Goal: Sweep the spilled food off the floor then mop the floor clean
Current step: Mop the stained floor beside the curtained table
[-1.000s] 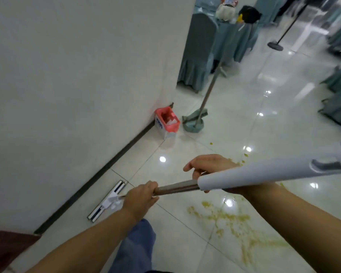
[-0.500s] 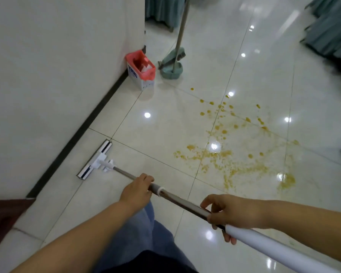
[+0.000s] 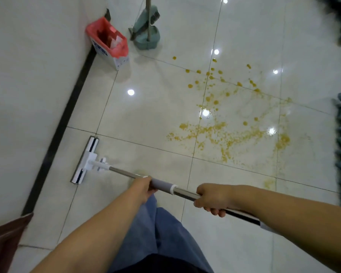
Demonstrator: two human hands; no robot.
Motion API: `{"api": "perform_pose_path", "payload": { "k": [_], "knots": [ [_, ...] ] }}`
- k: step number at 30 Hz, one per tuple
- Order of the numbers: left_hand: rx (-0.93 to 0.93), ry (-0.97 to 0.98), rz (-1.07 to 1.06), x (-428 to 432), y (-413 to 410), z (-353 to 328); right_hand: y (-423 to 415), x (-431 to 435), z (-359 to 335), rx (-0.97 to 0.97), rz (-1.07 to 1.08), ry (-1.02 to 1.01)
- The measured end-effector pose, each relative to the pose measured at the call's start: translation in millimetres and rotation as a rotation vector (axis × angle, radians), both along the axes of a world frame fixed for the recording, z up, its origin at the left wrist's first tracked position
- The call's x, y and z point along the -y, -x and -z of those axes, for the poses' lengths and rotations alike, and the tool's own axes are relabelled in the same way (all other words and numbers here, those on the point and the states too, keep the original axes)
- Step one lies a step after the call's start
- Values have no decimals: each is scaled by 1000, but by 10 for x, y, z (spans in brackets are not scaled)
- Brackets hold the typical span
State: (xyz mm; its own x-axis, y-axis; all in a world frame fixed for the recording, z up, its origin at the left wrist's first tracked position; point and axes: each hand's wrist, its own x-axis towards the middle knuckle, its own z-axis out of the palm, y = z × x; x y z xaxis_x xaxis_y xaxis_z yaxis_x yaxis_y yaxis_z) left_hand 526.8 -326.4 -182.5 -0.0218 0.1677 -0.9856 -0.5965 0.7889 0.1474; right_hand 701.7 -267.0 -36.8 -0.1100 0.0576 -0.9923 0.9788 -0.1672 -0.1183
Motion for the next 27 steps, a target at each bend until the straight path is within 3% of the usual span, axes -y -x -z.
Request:
{"api": "perform_pose_path", "payload": {
  "k": [5,10,17,27],
  "knots": [
    [136,63,226,-397,-157,-275,-291,-163,-367,41,149,9],
    [84,-21,384,-881,-376,-342,-410,-231,-558,51,371,-32],
    [15,-81,408,-1663,-646,-252,-379,-395,-326,17,636,-175],
    [117,-137,448,-2147,-1378,-121,-830,-883,280,-32,908,-244]
  ]
}}
